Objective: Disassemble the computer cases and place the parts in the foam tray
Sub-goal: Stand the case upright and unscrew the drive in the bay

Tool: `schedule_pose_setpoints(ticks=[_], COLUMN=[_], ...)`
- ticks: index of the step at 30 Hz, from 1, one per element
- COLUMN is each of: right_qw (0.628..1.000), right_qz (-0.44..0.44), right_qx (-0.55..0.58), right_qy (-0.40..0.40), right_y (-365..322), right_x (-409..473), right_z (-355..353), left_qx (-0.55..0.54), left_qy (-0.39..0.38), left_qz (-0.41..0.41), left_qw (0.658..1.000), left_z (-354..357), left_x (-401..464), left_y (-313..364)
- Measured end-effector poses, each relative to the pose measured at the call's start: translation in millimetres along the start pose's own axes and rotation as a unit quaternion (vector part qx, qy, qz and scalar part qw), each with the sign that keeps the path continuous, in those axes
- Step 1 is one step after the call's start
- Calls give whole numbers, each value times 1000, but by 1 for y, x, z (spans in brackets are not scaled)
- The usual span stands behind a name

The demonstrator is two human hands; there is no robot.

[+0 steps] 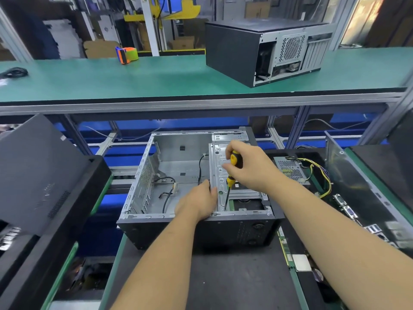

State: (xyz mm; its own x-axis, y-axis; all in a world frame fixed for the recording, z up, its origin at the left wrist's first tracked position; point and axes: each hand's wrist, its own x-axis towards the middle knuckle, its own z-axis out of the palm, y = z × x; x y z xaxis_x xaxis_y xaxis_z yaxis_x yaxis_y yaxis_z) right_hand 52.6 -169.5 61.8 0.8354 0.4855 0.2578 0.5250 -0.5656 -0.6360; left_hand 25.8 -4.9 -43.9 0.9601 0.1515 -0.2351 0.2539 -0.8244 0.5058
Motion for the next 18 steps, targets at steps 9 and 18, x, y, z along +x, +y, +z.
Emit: schedule_pose_setpoints(ticks=[9, 18], right_qw=[920, 902], right_qz=[91, 74], right_qx=[-368, -394], right_qy=[-96, -160], right_y=[-62, -73], right_x=[10, 6], right_z=[-3, -4], left_qx=[-1, -15], left_qy=[0, -11], left_qz=[-12, -9], left_qw=[1000, 1000], left_z=[-1, 0], left_x=[-3, -1], left_y=[2, 0])
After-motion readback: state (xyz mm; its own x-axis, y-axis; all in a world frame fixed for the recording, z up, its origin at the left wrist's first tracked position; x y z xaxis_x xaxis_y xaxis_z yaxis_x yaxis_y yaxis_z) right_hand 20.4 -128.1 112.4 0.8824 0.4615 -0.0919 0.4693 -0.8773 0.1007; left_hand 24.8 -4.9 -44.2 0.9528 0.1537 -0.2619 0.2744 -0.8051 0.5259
